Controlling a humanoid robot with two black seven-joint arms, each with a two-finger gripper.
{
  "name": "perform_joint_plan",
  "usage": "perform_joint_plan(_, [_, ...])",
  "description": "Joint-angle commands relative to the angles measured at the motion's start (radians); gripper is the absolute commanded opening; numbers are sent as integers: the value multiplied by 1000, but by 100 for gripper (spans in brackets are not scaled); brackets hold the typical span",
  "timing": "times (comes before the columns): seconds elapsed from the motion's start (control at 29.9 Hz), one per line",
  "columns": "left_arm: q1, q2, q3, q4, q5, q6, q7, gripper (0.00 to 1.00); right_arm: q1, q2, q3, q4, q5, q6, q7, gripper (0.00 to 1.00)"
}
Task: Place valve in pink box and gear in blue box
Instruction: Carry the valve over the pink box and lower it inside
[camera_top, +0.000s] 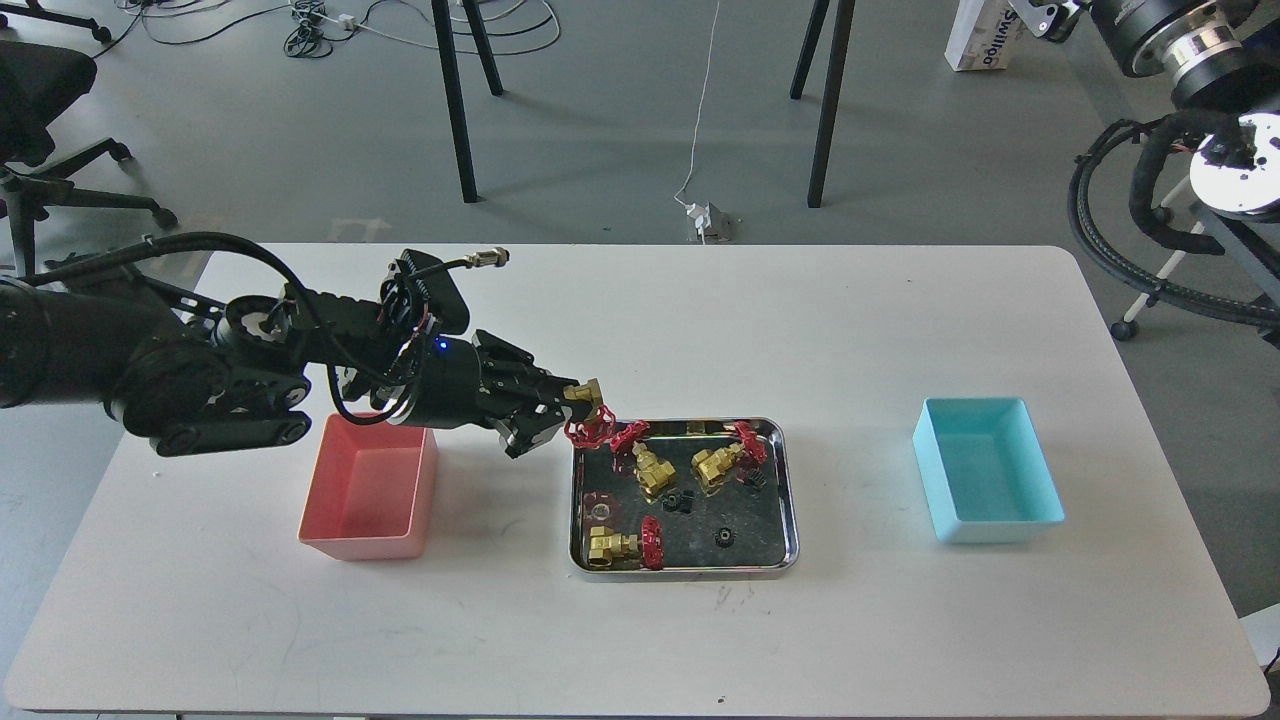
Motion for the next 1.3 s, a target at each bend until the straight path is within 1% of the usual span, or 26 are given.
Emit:
perform_joint_plan(0.0, [-24, 179, -52, -91, 49, 5, 0, 16, 20, 0, 2, 8, 4, -72, -5, 100])
perform_joint_plan(0.03, [-24, 227, -66, -100, 78, 5, 0, 16, 30, -3, 1, 14, 4, -92, -8, 100])
perform_joint_plan(0.17, [5, 403, -101, -105, 183, 3, 0, 16, 83, -15, -7, 14, 3, -129, -54, 100])
perform_joint_plan(0.23, [41, 468, -112, -105, 189, 5, 0, 16, 86, -15, -5, 11, 3, -129, -57, 100])
perform_joint_plan(0.33, [107, 514, -135, -103, 190, 11, 0, 17, 80, -17, -5, 13, 3, -129, -57, 100])
perform_joint_plan(0.5, [209, 526, -161, -91, 213, 60, 0, 17, 74, -15, -7, 11, 3, -129, -58, 100])
perform_joint_plan(0.6, [216, 525, -166, -86, 213, 60, 0, 17, 74, -17, -5, 10, 3, -129, -58, 100])
perform_joint_plan(0.8, [288, 502, -169, 1, 215, 60, 0, 17, 66, -31, -5, 13, 3, -127, -58, 100])
perform_joint_plan(1.17, [379, 427, -184, 67, 213, 61, 0, 18, 37, -44, 1, 14, 3, -127, -58, 100])
perform_joint_plan(1.27, [396, 389, -183, 105, 207, 61, 0, 18, 28, -43, 1, 14, 4, -126, -57, 100])
